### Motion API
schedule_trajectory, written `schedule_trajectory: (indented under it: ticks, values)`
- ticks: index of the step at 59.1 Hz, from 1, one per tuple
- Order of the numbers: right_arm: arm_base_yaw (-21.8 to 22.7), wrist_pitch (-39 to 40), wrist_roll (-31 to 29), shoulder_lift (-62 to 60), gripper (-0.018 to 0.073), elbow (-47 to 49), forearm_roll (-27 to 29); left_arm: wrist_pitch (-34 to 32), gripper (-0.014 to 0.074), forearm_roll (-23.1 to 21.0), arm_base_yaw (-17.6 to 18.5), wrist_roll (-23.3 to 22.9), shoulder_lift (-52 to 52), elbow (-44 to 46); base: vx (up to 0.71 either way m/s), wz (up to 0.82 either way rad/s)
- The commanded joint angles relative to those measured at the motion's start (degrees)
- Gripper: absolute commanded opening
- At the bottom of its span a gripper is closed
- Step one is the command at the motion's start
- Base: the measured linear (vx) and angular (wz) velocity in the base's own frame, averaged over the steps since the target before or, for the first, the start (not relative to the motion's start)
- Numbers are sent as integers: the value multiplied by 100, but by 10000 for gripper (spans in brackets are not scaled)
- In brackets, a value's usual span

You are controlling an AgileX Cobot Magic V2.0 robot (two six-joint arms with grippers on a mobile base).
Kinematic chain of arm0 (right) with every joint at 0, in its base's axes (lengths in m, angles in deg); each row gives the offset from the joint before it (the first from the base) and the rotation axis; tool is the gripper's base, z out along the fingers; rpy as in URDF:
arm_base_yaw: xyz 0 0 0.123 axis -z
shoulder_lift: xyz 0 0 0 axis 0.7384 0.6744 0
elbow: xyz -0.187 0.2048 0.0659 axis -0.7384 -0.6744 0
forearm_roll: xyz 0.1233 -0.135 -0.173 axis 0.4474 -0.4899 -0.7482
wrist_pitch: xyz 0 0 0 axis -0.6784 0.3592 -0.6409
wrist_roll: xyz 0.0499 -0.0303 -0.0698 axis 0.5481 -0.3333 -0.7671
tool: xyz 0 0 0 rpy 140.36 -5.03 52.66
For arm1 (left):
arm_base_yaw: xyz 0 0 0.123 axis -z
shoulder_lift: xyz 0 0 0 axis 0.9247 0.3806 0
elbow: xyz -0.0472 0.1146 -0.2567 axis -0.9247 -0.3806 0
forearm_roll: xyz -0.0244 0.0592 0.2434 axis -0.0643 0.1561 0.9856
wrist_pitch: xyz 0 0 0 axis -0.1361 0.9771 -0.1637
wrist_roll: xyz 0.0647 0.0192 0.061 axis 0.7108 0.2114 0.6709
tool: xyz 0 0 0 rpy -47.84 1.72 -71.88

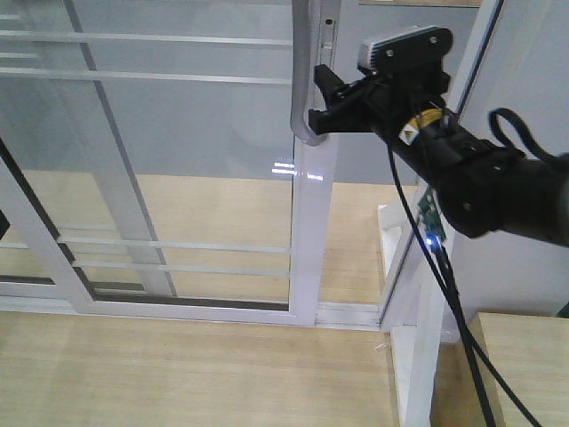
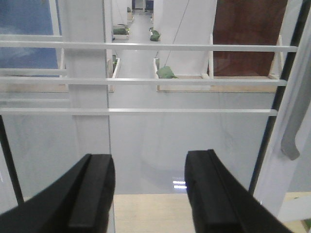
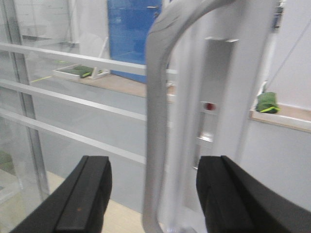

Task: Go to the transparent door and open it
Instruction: 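Pull the handle sideways with the right gripper, then open it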

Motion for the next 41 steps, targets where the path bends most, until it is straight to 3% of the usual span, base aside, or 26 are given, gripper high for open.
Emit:
schedule_trajectory:
  ticks: [1, 11, 22, 28, 41]
  values:
    - [18, 454, -500, -969, 450, -555, 589, -493, 461, 199, 180, -41, 15, 197, 0, 0]
    - [18, 131, -1414, -2733, 410, -1910, 1662, -767, 461, 414, 531, -52, 325, 197, 0, 0]
    - [18, -1582, -2326, -4655, 356, -2418, 2277, -1754, 451, 414, 1010, -66, 1127, 223, 0, 0]
    - [18, -2413, -2765, -5571, 356, -2418, 2481, -2129, 452, 420, 1322, -116, 1773, 442, 0, 0]
    - [18, -3056, -3184, -6300, 364, -2418, 2574, -2697, 452, 514, 1728, -111, 3404, 1455, 0, 0]
